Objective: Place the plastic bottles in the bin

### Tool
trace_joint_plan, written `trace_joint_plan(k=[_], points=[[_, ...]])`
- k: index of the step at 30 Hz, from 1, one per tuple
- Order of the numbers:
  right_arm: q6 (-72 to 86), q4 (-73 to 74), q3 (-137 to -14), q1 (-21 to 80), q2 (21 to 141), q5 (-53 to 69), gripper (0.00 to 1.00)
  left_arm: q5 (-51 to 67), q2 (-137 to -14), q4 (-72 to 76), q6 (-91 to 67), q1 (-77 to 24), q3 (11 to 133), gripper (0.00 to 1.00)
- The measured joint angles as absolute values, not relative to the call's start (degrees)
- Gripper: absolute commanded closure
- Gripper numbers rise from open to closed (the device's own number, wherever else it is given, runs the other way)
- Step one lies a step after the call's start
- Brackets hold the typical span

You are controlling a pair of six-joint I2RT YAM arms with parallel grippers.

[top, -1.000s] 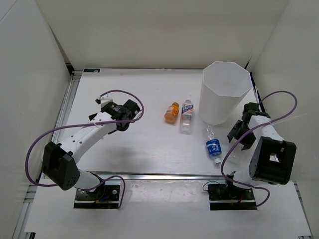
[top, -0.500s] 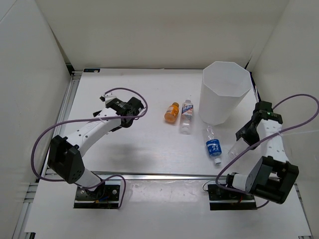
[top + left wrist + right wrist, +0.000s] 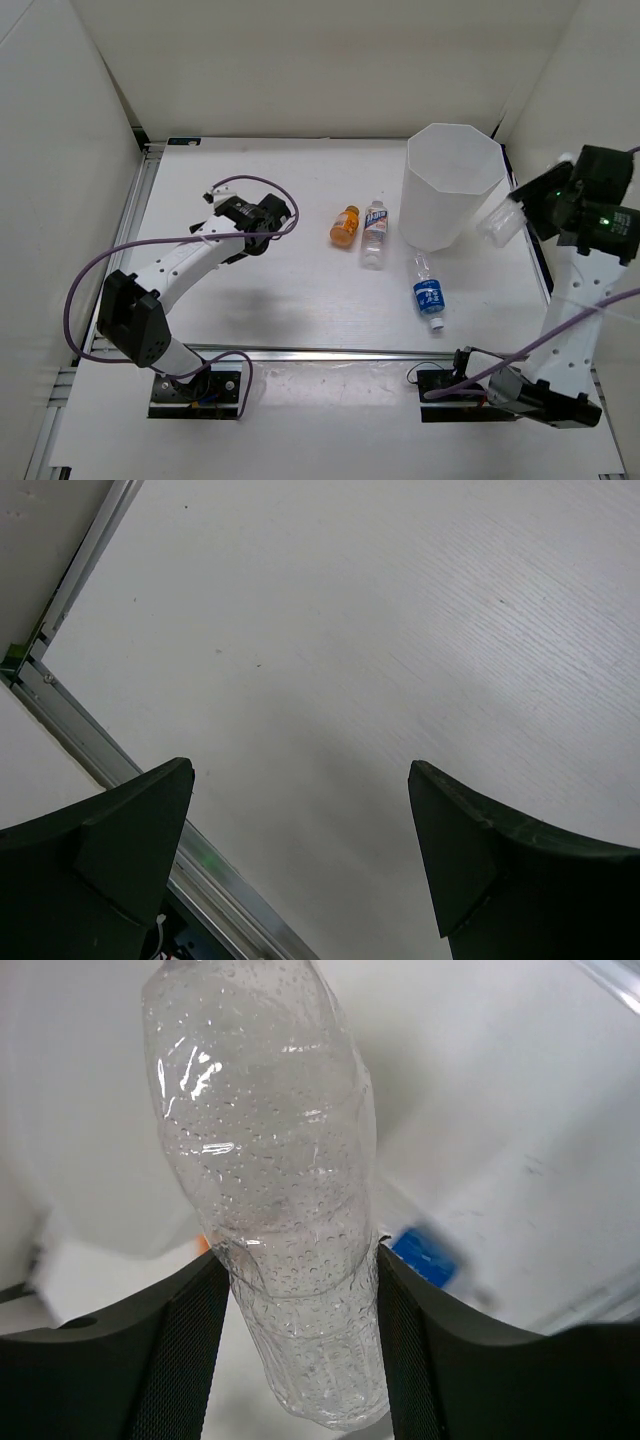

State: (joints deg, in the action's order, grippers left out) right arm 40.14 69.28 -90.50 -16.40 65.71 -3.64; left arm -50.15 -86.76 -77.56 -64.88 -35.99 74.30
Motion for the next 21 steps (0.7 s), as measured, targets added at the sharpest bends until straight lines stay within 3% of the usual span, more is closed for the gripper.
trace_joint_plan(k=[7,10,12,21], points=[[41.7,65.7,-117.4,-16.4,70.4,3.6,0.76,-50.1,-86.8,-77.6,-65.0,-36.2,74.2,0.01],[42.1,61.0,-117.0,-16.3,71.6,6.9,0.7,-50.1,-86.8,-77.6,-65.1,-36.2,74.2,0.01],[42.3,58.3,-115.8,-15.4,73.9,8.2,0.61,-50.1,-86.8,-77.6,-64.9,-36.2,74.2,0.01],[37.0,52.3,-118.8,-4.6,93.3,7.3,0.33,-49.7,-86.8,-74.7,-60.3,-36.2,77.4,0.01]])
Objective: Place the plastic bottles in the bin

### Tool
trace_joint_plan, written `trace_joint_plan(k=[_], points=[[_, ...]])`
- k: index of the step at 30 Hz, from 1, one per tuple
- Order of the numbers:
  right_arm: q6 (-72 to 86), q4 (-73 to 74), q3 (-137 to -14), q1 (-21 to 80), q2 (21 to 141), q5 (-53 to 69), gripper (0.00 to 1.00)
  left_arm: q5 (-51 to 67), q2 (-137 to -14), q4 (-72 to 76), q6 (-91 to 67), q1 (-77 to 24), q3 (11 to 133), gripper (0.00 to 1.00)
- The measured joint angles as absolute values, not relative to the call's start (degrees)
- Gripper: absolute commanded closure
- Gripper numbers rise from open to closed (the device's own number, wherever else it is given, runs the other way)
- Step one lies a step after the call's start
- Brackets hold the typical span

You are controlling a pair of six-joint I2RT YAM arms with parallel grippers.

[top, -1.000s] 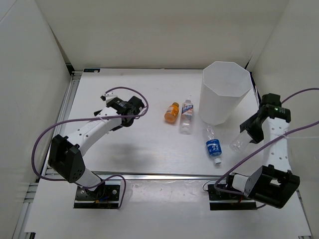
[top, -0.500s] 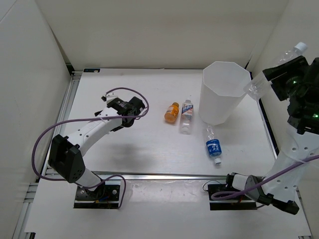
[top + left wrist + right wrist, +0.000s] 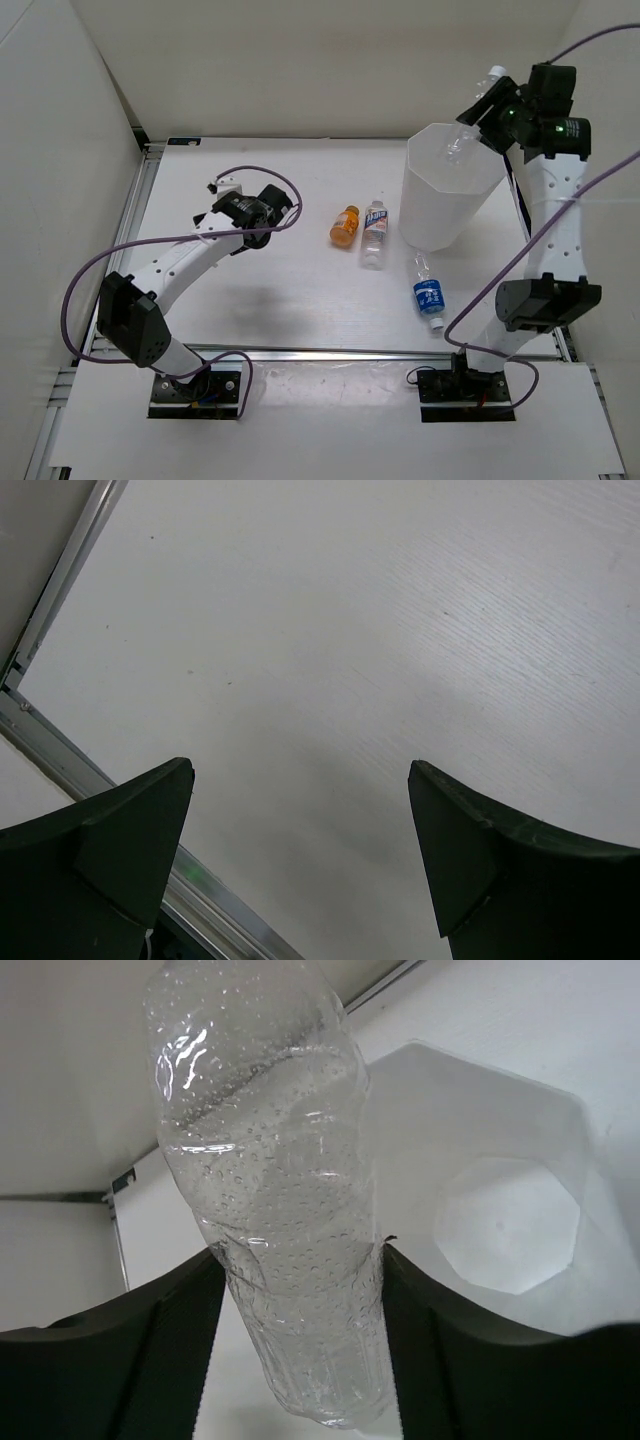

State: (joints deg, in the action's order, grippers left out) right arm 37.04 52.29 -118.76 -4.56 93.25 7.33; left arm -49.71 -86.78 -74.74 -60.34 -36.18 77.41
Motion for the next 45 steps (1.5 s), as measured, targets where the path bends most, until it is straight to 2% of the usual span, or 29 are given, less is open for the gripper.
trace_joint_plan(k=[1,2,3,10,14,19,26,36,45], points=[[36.1,52.2,-120.0,-3.5,94.7,7.2,0.21,-49.5,-86.8,-74.3,-59.7,-36.2,77.6,0.01],[35.3,52.1,-120.7,-2.5,95.6,6.9,0.13,-49.3,-86.8,-74.0,-59.3,-36.2,77.8,0.01],[34.7,52.1,-121.1,-1.8,95.8,6.5,0.0,-49.1,-86.8,-73.7,-58.8,-36.2,78.0,0.01],[31.7,52.5,-116.7,-0.3,89.2,2.0,0.0,-44.7,-88.6,-69.7,-52.4,-36.2,82.7,0.01],[31.7,52.0,-111.2,-0.3,81.3,0.5,0.0,-33.6,-90.5,-63.3,-44.0,-36.1,85.8,0.01],[31.5,52.6,-107.2,-0.3,70.5,1.0,0.0,-14.4,-97.0,-54.3,-34.1,-35.9,90.0,0.01],[29.9,55.3,-107.0,-0.3,66.3,1.9,0.0,-0.8,-107.2,-50.1,-28.6,-35.9,93.5,0.01],[27.4,60.0,-107.0,-0.3,67.3,3.2,0.0,5.2,-117.5,-47.9,-29.7,-35.9,106.4,0.01],[26.3,60.5,-105.8,-0.3,67.4,3.7,0.0,5.5,-120.9,-46.9,-29.8,-35.7,108.8,0.01]])
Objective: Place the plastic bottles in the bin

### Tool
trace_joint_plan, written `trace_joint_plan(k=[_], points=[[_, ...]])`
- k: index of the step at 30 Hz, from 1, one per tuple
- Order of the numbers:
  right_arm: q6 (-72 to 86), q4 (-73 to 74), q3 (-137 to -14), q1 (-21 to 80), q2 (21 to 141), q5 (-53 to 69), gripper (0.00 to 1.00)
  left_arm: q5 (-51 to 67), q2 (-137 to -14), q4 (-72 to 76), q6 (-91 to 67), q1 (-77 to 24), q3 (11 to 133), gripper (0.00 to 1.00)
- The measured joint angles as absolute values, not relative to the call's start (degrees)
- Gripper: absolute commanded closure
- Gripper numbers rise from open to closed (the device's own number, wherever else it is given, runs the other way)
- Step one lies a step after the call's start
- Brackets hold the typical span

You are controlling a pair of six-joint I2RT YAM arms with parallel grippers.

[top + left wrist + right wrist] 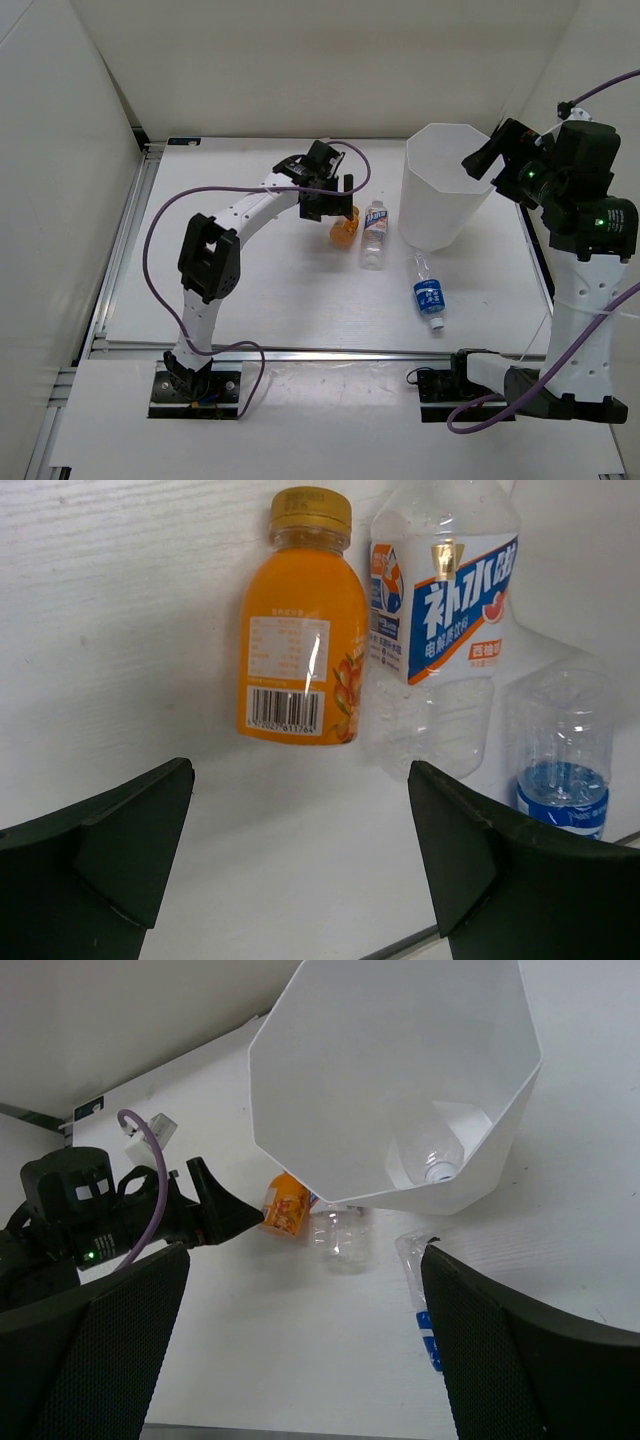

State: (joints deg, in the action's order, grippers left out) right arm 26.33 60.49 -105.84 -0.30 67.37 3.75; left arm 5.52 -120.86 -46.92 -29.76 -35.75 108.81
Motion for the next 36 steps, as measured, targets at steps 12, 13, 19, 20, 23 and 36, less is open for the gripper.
trace_joint_plan(k=[12,13,19,20,23,36], points=[[26.5,60.7,-104.0,-0.3,68.0,5.4,0.0,0.8,-130.7,-43.6,-22.2,-35.6,120.0,0.01],[26.5,60.7,-104.0,-0.3,68.2,5.4,0.0,0.8,-131.2,-43.5,-21.8,-35.4,120.1,0.01],[26.5,60.7,-103.9,-0.3,69.1,5.0,0.0,0.9,-132.8,-43.5,-20.3,-34.9,119.1,0.01],[26.5,60.7,-103.9,-0.3,69.1,4.9,0.0,1.0,-132.9,-43.5,-20.3,-34.9,118.8,0.01],[26.5,60.7,-103.4,-0.3,69.1,4.6,0.0,2.0,-133.0,-43.6,-20.1,-34.6,118.7,0.02],[26.5,60.8,-100.7,-0.3,69.0,3.6,0.0,13.0,-133.6,-40.2,-21.6,-34.3,116.6,0.07]])
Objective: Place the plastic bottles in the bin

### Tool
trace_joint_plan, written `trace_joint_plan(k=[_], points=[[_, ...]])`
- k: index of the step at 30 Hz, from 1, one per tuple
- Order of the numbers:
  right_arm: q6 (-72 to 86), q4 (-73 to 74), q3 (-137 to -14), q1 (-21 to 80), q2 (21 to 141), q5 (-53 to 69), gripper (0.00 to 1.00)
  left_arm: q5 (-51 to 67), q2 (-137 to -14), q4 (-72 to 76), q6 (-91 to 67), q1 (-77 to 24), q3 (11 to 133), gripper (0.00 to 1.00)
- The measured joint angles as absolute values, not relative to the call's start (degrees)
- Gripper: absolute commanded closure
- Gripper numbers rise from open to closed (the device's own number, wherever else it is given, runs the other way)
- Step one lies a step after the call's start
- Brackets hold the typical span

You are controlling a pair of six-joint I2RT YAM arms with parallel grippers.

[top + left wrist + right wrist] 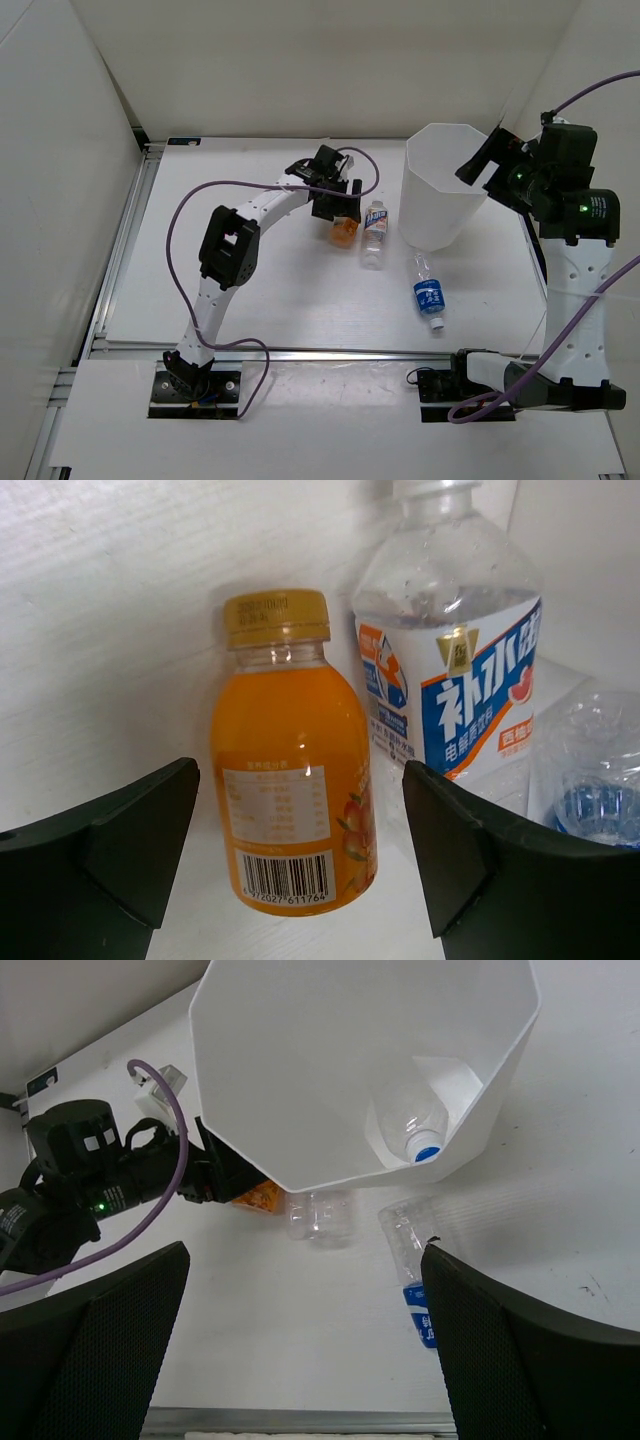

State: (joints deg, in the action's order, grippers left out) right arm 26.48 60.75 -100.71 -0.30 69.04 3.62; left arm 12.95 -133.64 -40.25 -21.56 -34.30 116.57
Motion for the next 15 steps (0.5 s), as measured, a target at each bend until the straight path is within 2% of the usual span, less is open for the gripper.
trace_joint_plan(k=[3,6,9,11,15], points=[[26.5,60.8,-100.4,-0.3,68.8,3.0,0.0,14.9,-133.7,-39.7,-22.2,-34.3,114.6,0.07],[26.5,60.8,-100.1,-0.3,68.4,2.6,0.0,17.3,-133.8,-38.9,-23.0,-34.2,112.1,0.14],[26.5,60.8,-99.6,-0.3,67.7,2.1,0.0,19.3,-133.8,-38.5,-23.8,-33.9,109.9,0.37],[26.5,60.8,-99.5,-0.3,67.6,1.8,0.0,20.4,-133.8,-38.4,-24.1,-33.6,109.6,0.66],[26.5,60.8,-99.5,-0.3,67.6,1.6,0.0,20.9,-133.8,-38.5,-25.0,-32.4,110.1,0.68]])
